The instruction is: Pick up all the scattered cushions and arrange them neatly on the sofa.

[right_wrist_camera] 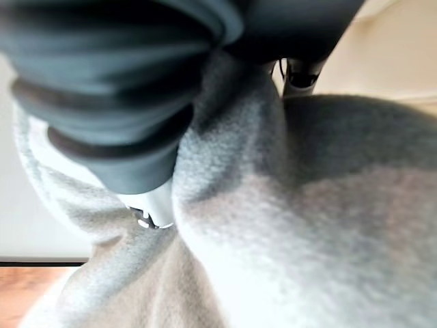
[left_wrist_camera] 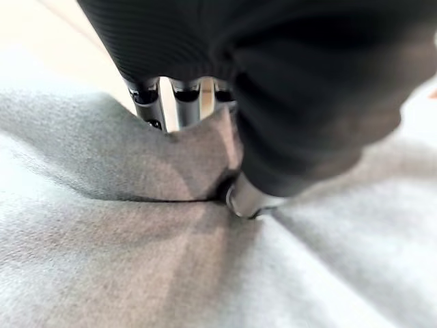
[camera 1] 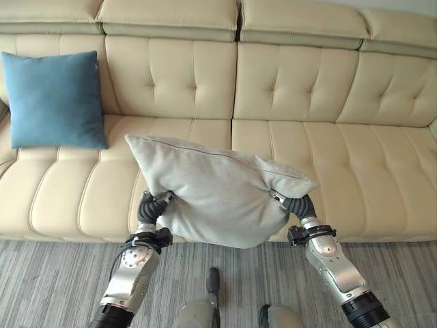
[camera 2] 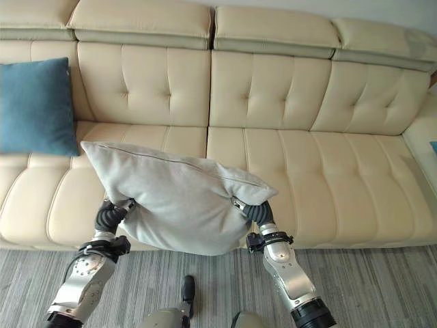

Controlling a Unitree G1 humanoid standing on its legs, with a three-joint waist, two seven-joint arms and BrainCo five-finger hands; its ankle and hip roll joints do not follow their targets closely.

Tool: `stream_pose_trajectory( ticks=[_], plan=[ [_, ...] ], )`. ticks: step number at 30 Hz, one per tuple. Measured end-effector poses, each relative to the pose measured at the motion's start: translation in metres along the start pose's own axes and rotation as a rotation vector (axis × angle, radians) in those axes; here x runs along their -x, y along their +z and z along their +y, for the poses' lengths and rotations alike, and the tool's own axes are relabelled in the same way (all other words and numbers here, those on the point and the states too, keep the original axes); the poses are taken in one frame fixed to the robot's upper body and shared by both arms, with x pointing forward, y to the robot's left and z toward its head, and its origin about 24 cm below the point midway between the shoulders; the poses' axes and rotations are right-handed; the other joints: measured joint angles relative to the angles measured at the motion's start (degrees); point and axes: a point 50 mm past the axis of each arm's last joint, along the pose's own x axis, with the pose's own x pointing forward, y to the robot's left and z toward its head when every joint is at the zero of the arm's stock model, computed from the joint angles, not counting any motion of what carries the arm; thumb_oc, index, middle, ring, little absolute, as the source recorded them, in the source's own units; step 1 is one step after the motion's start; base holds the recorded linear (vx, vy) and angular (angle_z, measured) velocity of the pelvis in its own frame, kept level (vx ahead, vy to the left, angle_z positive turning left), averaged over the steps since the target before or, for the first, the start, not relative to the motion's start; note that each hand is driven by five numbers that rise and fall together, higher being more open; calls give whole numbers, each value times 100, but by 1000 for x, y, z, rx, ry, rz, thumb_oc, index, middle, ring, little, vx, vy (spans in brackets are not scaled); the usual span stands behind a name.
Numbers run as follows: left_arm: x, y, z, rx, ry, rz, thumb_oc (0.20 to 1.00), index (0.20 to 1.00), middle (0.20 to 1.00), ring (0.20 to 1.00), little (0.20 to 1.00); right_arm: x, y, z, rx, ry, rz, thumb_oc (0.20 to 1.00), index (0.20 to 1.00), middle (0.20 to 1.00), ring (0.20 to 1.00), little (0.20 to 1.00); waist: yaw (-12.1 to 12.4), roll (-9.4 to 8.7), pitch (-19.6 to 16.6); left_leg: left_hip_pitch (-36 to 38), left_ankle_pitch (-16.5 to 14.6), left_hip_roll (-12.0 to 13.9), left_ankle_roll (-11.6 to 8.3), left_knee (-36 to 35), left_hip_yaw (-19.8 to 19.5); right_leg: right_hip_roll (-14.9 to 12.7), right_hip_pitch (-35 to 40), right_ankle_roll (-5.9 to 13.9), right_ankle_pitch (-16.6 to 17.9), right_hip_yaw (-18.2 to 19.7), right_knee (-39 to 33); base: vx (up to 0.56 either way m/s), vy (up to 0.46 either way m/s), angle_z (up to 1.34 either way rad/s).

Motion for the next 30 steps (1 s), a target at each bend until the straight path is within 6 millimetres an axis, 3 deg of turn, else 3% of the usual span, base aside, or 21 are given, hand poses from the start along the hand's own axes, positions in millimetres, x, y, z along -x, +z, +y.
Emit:
stream_pose_trajectory(
  ticks=[2, 4, 5, 6, 9, 10, 11, 13, 15, 16, 17, 18, 20, 22, 23, 26, 30],
  plan=[
    [-2, 7, -3, -15, -12, -32, 200, 200, 200, 200, 200, -2, 8, -3, -2, -10, -40, 200, 200, 200, 200, 200, -71, 11, 19, 92, 27, -33, -30, 1, 4, 134, -30, -170, -34, -221, -1825, 200, -90, 14],
    [-3, 7, -5, -5, -13, -34, 200, 200, 200, 200, 200, -3, 11, -6, 8, -15, -53, 200, 200, 200, 200, 200, -174, -6, 24, 196, -67, -87, -120, 3, -123, 331, -17, -172, 417, -344, -3276, 129, -71, 33],
    [-3, 7, -6, 3, -12, -32, 200, 200, 200, 200, 200, -3, 11, -7, 10, -17, -53, 200, 200, 200, 200, 200, -192, -7, 23, 240, -92, -112, -157, 4, -138, 401, -15, -206, 662, -406, -3662, 135, -99, 30],
    [-2, 5, -8, 13, -10, -27, 200, 200, 200, 200, 200, -3, 11, -8, 14, -20, -51, 200, 200, 200, 200, 200, -169, -1, 27, 324, -102, -129, -163, 4, -115, 408, 90, -341, 756, -589, -3736, 257, -211, 28],
    [-2, 5, -9, 17, -10, -28, 200, 200, 200, 200, 200, -3, 8, -8, 23, -19, -38, 200, 200, 200, 200, 200, -171, -66, -3, 653, -243, -168, -378, 6, -313, 539, 1240, -654, 1615, -491, -4267, 209, -179, 30],
    [-1, 6, -9, 19, -6, -33, 200, 200, 200, 200, 200, -4, 10, -8, 27, -15, -46, 200, 200, 200, 200, 200, -117, -132, -33, 688, -245, -213, -383, 10, -281, 542, 1462, -813, 1681, -492, -4516, 212, -204, 13],
    [-1, 5, -9, 29, 1, -34, 200, 200, 200, 200, 200, -9, 13, -9, 40, -9, -60, 200, 200, 200, 200, 200, -68, -45, 11, 659, -313, -168, -486, 187, -334, 563, 1624, -874, 1715, -498, -4644, 110, -152, 12],
    [1, 4, -10, 27, -2, -29, 200, 200, 200, 200, 200, -9, 14, -10, 43, -16, -61, 200, 200, 200, 200, 200, -80, -180, 89, 76, -586, -192, -723, 1390, -373, 422, 1756, -959, 1774, -493, -4658, 56, -90, 20],
    [4, 2, -9, 25, -5, -25, 200, 200, 200, 200, 200, -10, 16, -12, 56, -13, -71, 200, 200, 200, 200, 200, 11, -221, 111, -173, -676, -31, -704, 1788, -459, 464, 1895, -1073, 1590, -364, -4657, 113, -53, 10],
    [2, 5, -15, 37, -19, -40, 200, 200, 200, 200, 200, -11, 19, -16, 62, -25, -91, 200, 200, 200, 200, 200, -24, -240, 163, -459, -766, 58, -731, 1988, -631, 474, 1935, -1123, 1278, -282, -4708, 90, -4, 21],
    [0, 7, -20, 50, -28, -49, 200, 200, 200, 200, 200, -13, 22, -19, 63, -36, -101, 200, 200, 200, 200, 200, -5, -297, 279, -697, -776, 111, -733, 1944, -793, 475, 1952, -1139, 1305, -285, -4763, 89, 6, 24],
    [0, 6, -20, 50, -26, -45, 200, 200, 200, 200, 200, -13, 22, -19, 61, -39, -100, 200, 200, 200, 200, 200, -13, -334, 341, -844, -751, 186, -760, 1638, -810, 452, 1954, -1132, 1308, -292, -4763, 108, 29, -2],
    [2, 2, -22, 44, -32, -25, 200, 200, 200, 200, 200, -11, 20, -21, 71, -41, -89, 200, 200, 200, 200, 200, -27, -241, 380, -947, -456, 387, -850, 1069, -809, 488, 2006, -939, 1380, -365, -4762, 122, 43, -15],
    [6, -3, -24, 51, -37, -3, 200, 200, 200, 200, 200, -7, 16, -26, 89, -47, -72, 200, 200, 200, 200, 200, -61, 117, 337, -647, 113, 595, -765, 530, -798, 699, 2132, -740, 1280, -317, -4764, 73, 61, -26],
    [4, -1, -24, 47, -41, -7, 200, 200, 200, 200, 200, -5, 13, -27, 75, -66, -63, 200, 200, 200, 200, 200, -145, 82, 340, -539, 412, 520, -676, 325, -767, 608, 2154, -644, 1259, -309, -4767, 105, 99, -11],
    [3, 1, -23, 33, -44, -13, 200, 200, 200, 200, 200, -1, 9, -26, 58, -75, -49, 200, 200, 200, 200, 200, -241, 43, 324, -280, 506, 233, -554, -17, -673, 314, 2245, -428, 1230, -324, -4766, 87, 65, -1],
    [2, 8, -17, 3, -46, -40, 200, 200, 200, 200, 200, -1, 9, -20, 38, -65, -46, 200, 200, 200, 200, 200, -155, 34, 320, -45, 444, 126, -517, -15, -583, 194, 2427, -306, 1234, -316, -4799, 70, 42, -6]
  ],
)
